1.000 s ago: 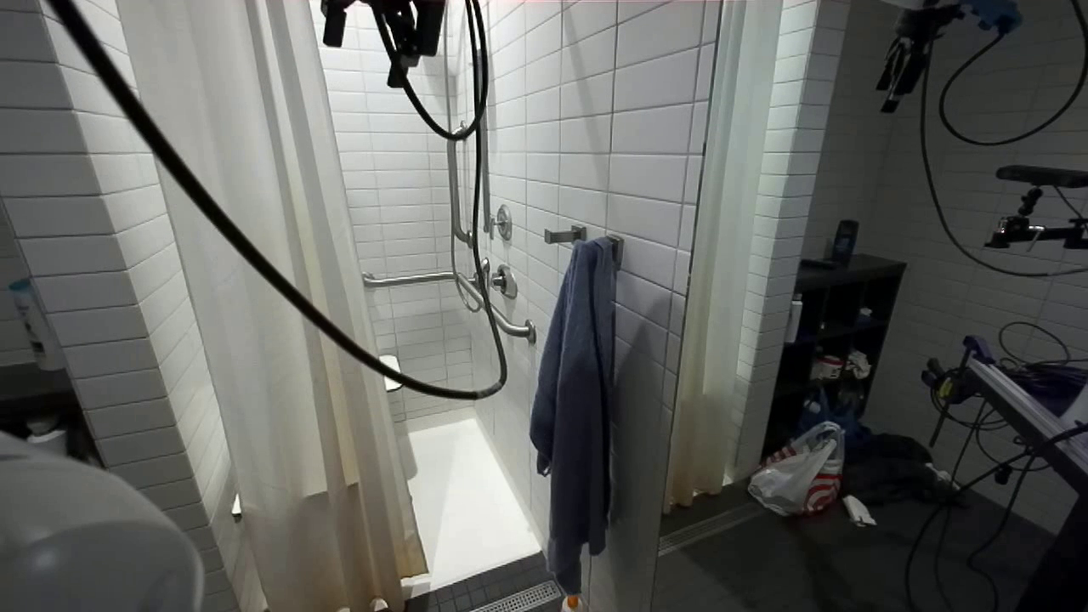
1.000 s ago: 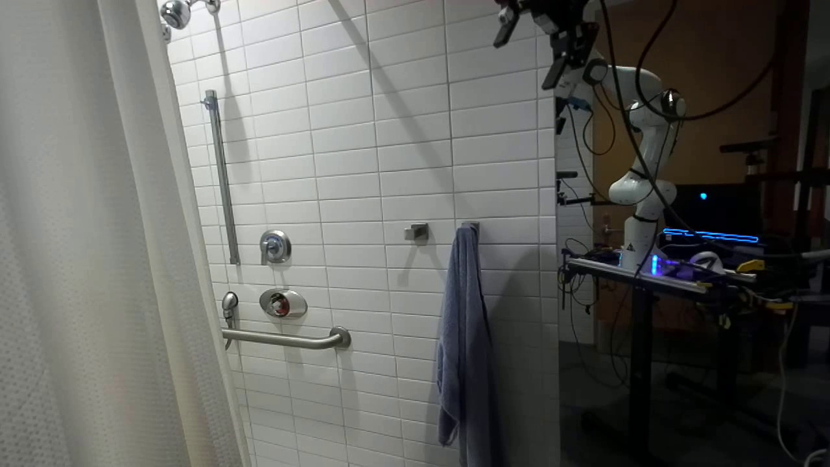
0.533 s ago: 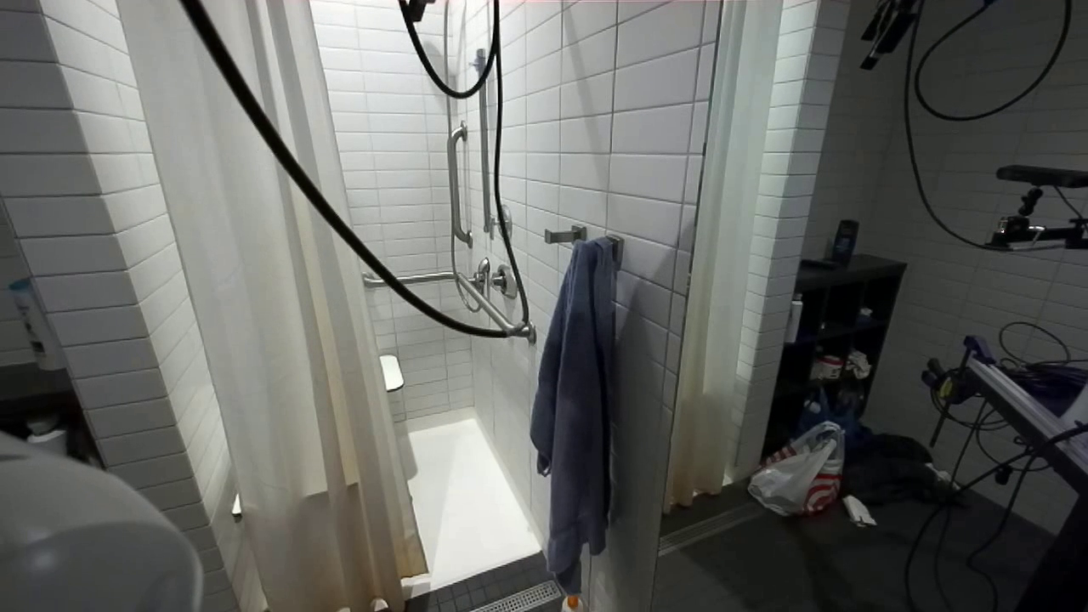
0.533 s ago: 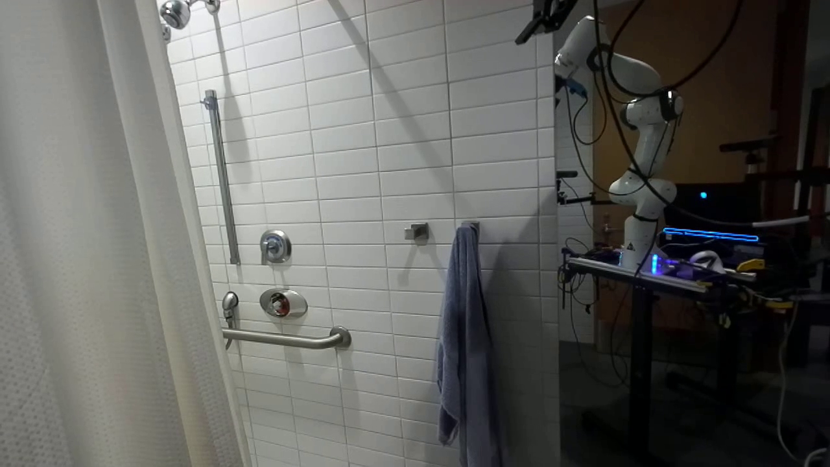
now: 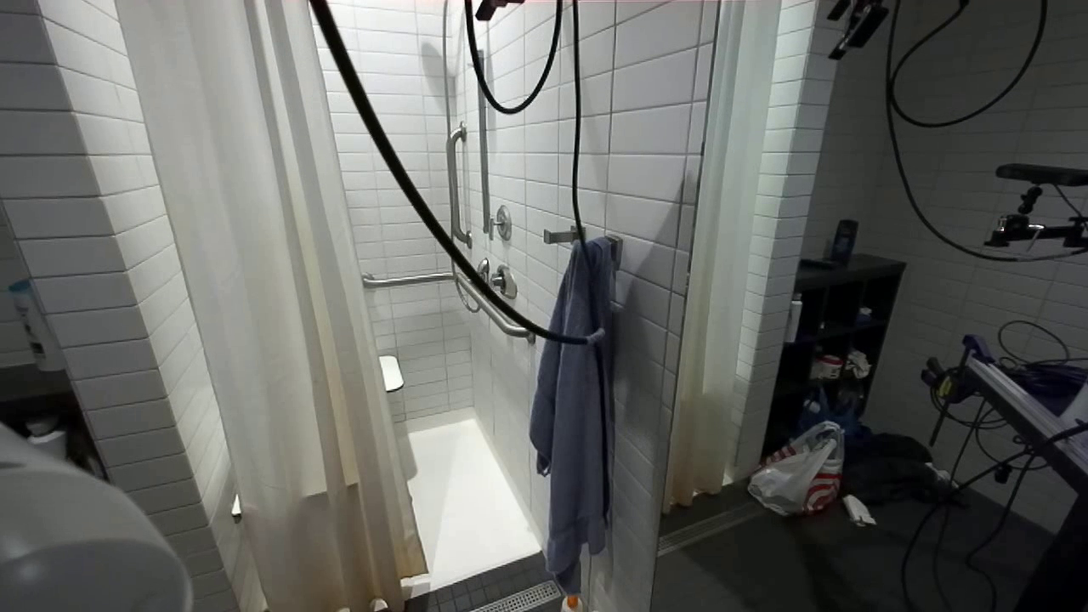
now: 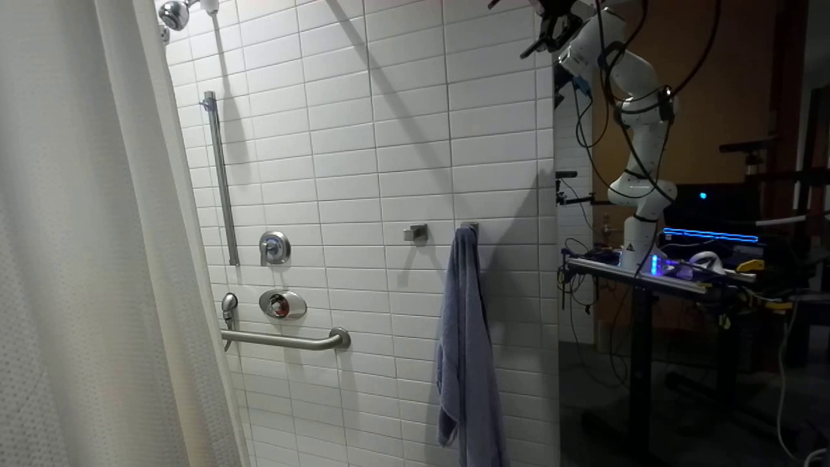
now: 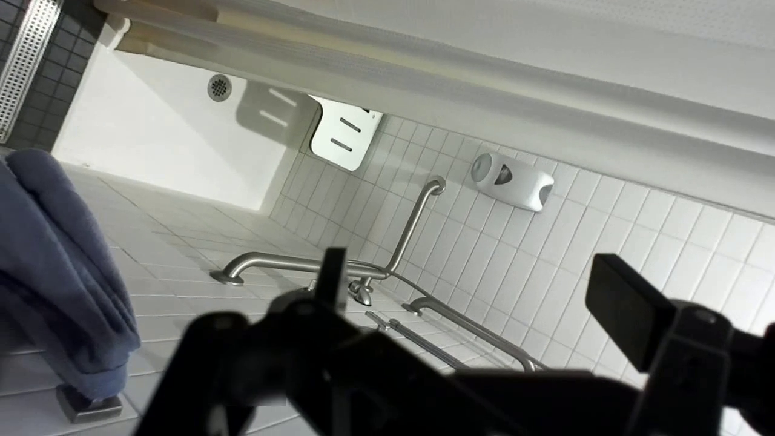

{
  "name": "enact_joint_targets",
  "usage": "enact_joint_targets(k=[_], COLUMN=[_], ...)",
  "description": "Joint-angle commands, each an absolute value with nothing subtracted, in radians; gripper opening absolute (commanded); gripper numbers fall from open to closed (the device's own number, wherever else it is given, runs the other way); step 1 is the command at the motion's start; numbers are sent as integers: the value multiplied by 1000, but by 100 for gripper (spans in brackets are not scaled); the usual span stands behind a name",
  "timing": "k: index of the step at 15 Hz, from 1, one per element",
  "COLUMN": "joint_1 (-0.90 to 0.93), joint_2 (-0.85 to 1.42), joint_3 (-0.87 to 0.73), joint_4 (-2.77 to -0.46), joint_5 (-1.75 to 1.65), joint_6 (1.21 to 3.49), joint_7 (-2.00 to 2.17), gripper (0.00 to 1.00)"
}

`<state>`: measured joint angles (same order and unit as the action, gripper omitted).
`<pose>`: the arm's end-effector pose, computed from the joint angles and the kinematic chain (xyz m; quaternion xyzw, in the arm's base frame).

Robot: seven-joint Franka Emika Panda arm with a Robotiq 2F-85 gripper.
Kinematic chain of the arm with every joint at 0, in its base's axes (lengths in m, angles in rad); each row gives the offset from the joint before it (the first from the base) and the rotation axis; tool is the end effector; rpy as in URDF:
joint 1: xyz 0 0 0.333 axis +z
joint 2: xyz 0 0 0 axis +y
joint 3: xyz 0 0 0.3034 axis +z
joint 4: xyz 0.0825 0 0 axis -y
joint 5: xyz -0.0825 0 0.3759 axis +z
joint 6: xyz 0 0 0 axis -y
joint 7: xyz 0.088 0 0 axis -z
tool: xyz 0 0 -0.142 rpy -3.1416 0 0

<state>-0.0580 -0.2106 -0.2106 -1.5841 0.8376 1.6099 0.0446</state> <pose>0.4870 -0.0430 0.7309 -0.8921 0.1095 -0.1523 0.4110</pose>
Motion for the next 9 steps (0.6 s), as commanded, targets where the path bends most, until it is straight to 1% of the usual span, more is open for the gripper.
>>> enact_joint_targets(k=[1,9], joint_1=[-83,-83], joint_2=[-200,-199], joint_3=[-195,-189], joint_4=[-1573,-1562], joint_5=[838,834], joint_6=[1603,1604], joint_7=[43,43], gripper=[100,100])
